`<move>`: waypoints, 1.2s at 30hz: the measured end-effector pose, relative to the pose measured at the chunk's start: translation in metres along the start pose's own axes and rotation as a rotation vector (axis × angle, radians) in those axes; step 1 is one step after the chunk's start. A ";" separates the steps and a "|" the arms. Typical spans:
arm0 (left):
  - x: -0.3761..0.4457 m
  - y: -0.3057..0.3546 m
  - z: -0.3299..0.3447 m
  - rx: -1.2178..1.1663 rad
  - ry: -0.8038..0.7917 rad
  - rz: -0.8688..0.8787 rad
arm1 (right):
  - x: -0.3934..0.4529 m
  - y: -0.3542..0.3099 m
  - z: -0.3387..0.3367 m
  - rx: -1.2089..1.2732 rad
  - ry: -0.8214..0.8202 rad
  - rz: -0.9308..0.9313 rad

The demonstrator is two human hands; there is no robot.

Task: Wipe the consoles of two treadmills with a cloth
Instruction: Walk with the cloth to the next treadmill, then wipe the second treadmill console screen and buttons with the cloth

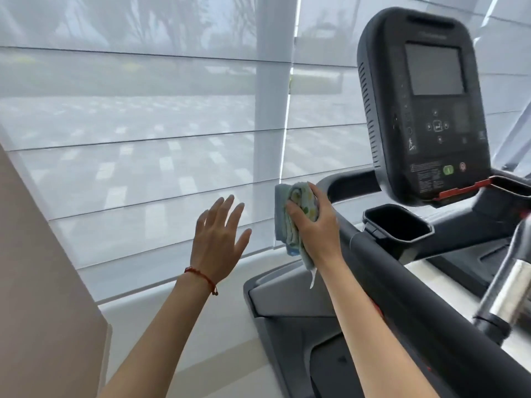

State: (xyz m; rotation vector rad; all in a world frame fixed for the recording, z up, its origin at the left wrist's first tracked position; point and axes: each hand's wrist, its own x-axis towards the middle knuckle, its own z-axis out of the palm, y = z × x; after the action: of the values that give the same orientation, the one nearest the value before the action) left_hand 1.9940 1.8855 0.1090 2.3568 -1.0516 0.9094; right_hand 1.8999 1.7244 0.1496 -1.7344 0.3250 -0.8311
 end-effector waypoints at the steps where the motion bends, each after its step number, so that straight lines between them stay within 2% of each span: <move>1: 0.013 0.004 0.001 -0.013 0.021 0.021 | 0.009 -0.006 -0.005 -0.019 0.021 -0.023; 11: 0.113 0.075 0.028 -0.130 0.124 0.198 | 0.096 -0.057 -0.082 -0.172 0.238 -0.166; 18: 0.175 0.125 0.052 -0.149 0.205 0.290 | 0.151 -0.062 -0.166 -0.285 0.319 -0.228; 28: 0.269 0.168 0.084 -0.140 0.225 0.410 | 0.237 -0.036 -0.245 -0.171 0.380 -0.227; 36: 0.350 0.175 0.105 -0.165 0.228 0.459 | 0.308 -0.035 -0.252 -0.161 0.447 -0.222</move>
State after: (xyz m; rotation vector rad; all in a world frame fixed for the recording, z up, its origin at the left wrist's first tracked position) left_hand 2.0781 1.5364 0.2970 1.8559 -1.5344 1.1649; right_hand 1.9426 1.3683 0.3252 -1.7414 0.5141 -1.3927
